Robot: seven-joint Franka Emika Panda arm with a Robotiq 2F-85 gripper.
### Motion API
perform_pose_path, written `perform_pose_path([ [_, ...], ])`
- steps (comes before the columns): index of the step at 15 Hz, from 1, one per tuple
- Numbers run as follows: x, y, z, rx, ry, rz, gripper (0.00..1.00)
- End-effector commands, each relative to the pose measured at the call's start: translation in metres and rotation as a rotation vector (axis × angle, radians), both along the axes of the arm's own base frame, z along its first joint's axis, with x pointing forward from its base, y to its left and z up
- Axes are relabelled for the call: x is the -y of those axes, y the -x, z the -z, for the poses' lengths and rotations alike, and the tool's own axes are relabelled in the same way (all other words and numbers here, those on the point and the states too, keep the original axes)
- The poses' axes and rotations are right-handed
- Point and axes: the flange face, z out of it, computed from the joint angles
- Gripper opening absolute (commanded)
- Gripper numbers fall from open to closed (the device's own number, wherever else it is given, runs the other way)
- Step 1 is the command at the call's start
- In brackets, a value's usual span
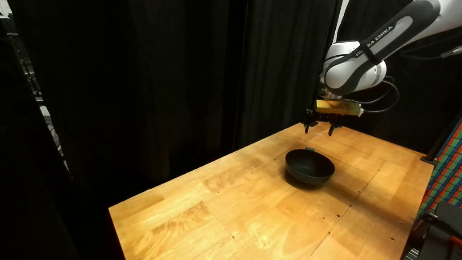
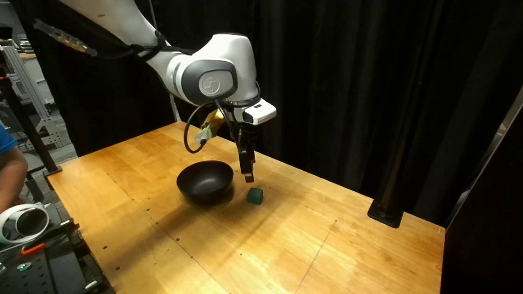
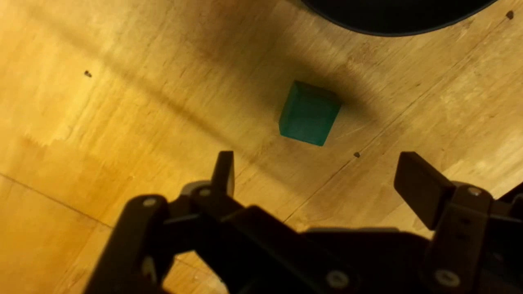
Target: Put the block inside the black bowl
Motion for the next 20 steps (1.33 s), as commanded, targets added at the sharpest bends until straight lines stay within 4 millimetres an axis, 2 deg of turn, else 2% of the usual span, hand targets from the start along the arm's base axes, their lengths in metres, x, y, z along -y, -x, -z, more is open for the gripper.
perform_pose_path([
  [1,-0.001,-0.019,0.019,0.037,-0.050,0.074,1.00],
  [3,-0.001,-0.021,0.027,0.066,-0.055,0.094,1.00],
  [6,0.001,-0.023,0.029,0.144,-0.063,0.129,1.00],
  [7,0.001,-0.016,0.033,0.089,-0.058,0.098,1.00],
  [13,0.001,-0.015,0.038,0.084,-0.058,0.101,1.00],
  [20,0.005,-0.014,0.079,0.067,-0.097,0.153,1.00],
])
